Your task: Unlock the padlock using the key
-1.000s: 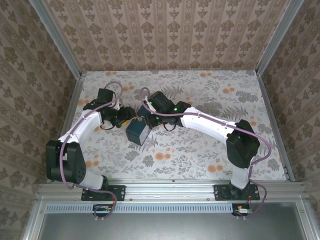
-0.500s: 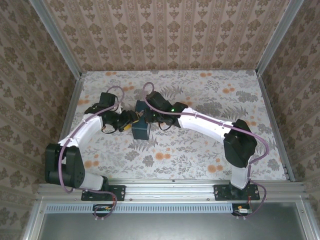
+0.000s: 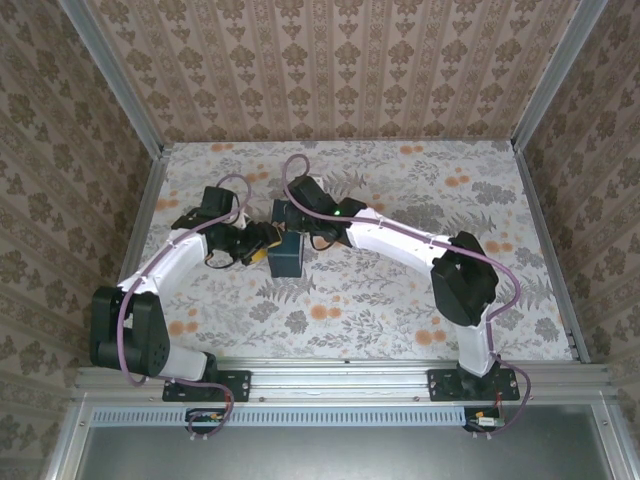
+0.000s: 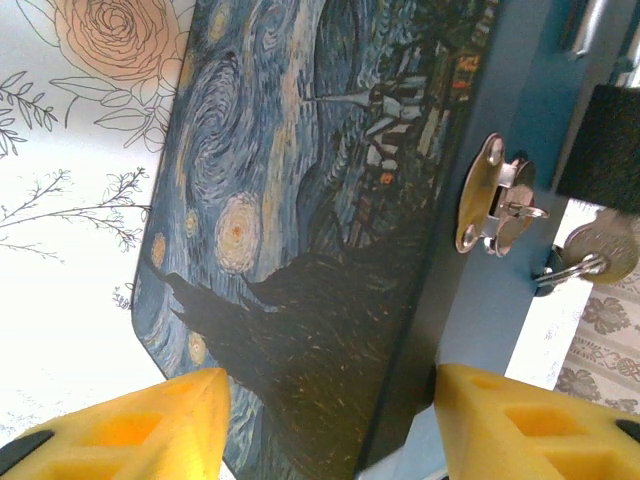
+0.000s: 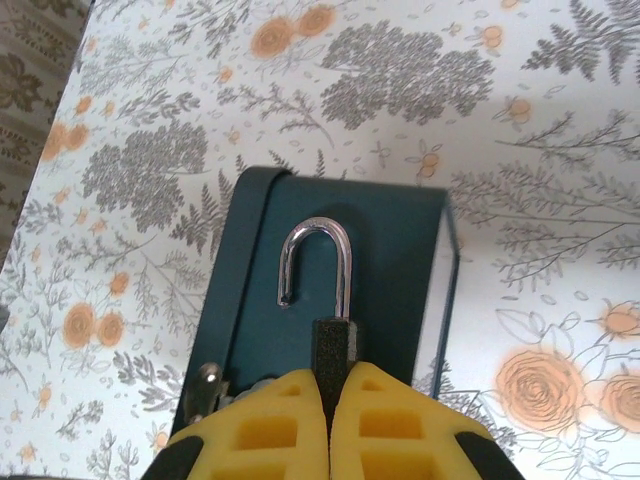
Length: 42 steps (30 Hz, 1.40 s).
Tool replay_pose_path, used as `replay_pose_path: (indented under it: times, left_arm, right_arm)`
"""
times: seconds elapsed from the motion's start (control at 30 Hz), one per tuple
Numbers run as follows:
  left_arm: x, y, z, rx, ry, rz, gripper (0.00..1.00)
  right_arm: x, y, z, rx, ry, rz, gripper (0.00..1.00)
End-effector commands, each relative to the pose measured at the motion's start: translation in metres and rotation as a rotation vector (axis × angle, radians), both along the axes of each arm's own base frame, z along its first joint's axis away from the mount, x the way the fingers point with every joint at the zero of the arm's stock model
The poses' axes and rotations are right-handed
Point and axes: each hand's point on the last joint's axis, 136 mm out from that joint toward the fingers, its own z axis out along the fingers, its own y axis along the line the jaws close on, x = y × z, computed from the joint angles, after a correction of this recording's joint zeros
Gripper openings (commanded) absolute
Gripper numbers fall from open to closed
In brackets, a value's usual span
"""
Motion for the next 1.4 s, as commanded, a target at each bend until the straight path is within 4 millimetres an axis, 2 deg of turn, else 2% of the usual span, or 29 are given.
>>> replay_pose_path:
  times: [0.0,0.1,0.17,0.27,0.37,0.43,0.5,0.57,0.63,0.67,0.7,0.77,0.87,0.93,0.97,1.07,1.1,1.2,1.37]
  left_arm:
    - [0.003,0.006,0.002,0.002,0.023,0.016,0.57]
    - [0.01,0.001,0.021,-0.016,-0.021,-0.003,0.58]
    - [0.015,-0.001,0.032,-0.022,-0.054,-0.025,0.58]
    - [0.017,0.001,0.038,0.006,-0.084,-0.06,0.59]
    - [0.019,0.008,0.036,0.068,-0.097,-0.073,0.59]
    - [0.022,0.014,0.033,0.115,-0.107,-0.071,0.59]
    - [0.026,0.017,0.031,0.133,-0.111,-0.064,0.59]
    - [0.03,0.018,0.029,0.139,-0.114,-0.061,0.59]
    - [0.031,0.019,0.027,0.146,-0.112,-0.058,0.59]
    - [0.032,0.019,0.025,0.152,-0.109,-0.058,0.59]
    - [0.033,0.021,0.023,0.16,-0.107,-0.057,0.59]
    - [0.035,0.024,0.019,0.175,-0.1,-0.054,0.59]
    - [0.036,0.024,0.015,0.174,-0.092,-0.064,0.59]
    - [0.036,0.02,0.015,0.156,-0.093,-0.076,0.58]
    - [0.037,0.018,0.015,0.144,-0.096,-0.083,0.58]
    - [0.038,0.007,0.015,0.085,-0.098,-0.106,0.58]
    - [0.038,0.003,0.016,0.067,-0.097,-0.113,0.58]
    - [0.035,-0.002,0.014,0.039,-0.088,-0.12,0.58]
    - [0.034,-0.008,0.016,0.0,-0.089,-0.117,0.57]
  right_arm:
    - [0.014,-0.032,0.033,0.011,-0.066,-0.058,0.0]
    - [0.014,-0.073,0.038,0.0,-0.061,-0.085,0.0]
    - [0.012,-0.1,0.022,-0.008,-0.02,-0.088,0.04]
    - [0.005,-0.149,-0.029,-0.041,0.089,-0.111,0.03]
    - [-0.01,-0.194,-0.08,-0.062,0.184,-0.14,0.03]
    - [-0.019,-0.222,-0.105,-0.066,0.233,-0.179,0.07]
    - [-0.026,-0.242,-0.118,-0.07,0.261,-0.208,0.08]
    - [-0.031,-0.253,-0.124,-0.069,0.277,-0.217,0.11]
    - [-0.036,-0.264,-0.128,-0.079,0.315,-0.232,0.18]
    - [-0.039,-0.27,-0.128,-0.093,0.333,-0.241,0.32]
    - [-0.04,-0.277,-0.126,-0.111,0.337,-0.252,0.53]
    - [-0.04,-0.291,-0.115,-0.144,0.324,-0.27,0.56]
    - [-0.033,-0.298,-0.08,-0.179,0.257,-0.262,0.56]
    - [-0.026,-0.281,-0.056,-0.148,0.192,-0.217,0.52]
    - [-0.022,-0.261,-0.045,-0.106,0.152,-0.171,0.48]
    - [-0.019,-0.172,-0.029,0.082,0.081,0.03,0.35]
    - [-0.02,-0.141,-0.027,0.154,0.071,0.092,0.33]
    - [-0.018,-0.076,-0.036,0.313,0.105,0.184,0.28]
    - [-0.021,-0.012,-0.051,0.397,0.155,0.265,0.26]
